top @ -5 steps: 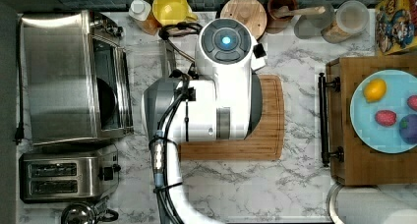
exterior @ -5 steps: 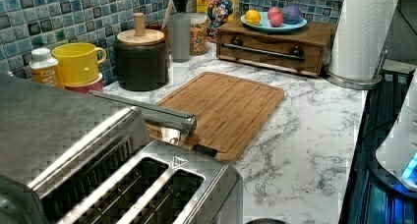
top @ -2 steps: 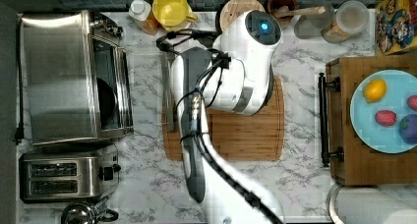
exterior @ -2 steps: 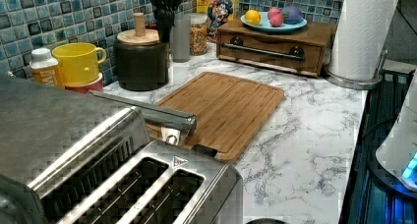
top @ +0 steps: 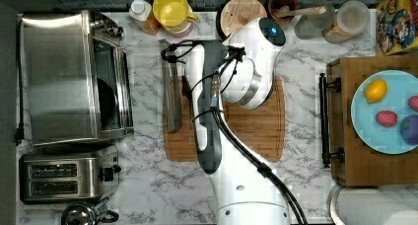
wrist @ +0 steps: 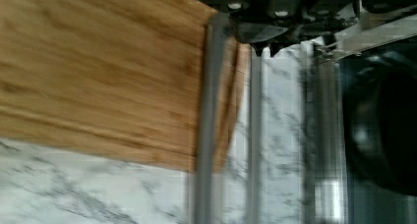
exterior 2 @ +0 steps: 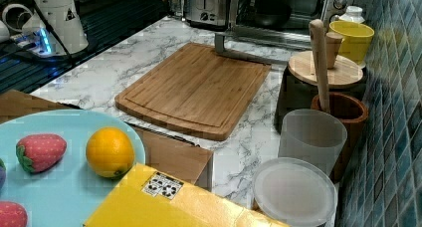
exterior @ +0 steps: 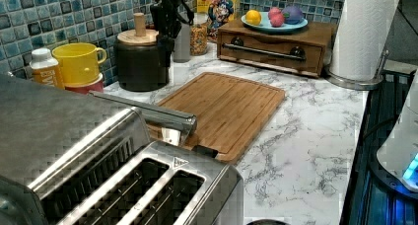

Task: Close the oven.

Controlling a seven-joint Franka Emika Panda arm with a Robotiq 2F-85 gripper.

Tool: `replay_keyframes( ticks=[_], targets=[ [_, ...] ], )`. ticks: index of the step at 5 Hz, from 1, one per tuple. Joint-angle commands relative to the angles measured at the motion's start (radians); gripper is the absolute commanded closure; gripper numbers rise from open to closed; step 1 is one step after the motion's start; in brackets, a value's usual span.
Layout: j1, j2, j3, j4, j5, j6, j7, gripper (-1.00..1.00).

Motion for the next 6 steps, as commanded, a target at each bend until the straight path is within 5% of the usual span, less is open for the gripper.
replay_keyframes(
  ticks=[1,3,6],
  targets=[
    [-0.04,0.009,0.028,0.059,0.139,0.081,-0.112,1.0],
    [-0.009,0.059,-0.01,0.01,0.105,0.259,-0.005,1.0],
    [-0.014,0.186,0.003,0.103,0.076,0.175,0.021,1.0]
  ],
)
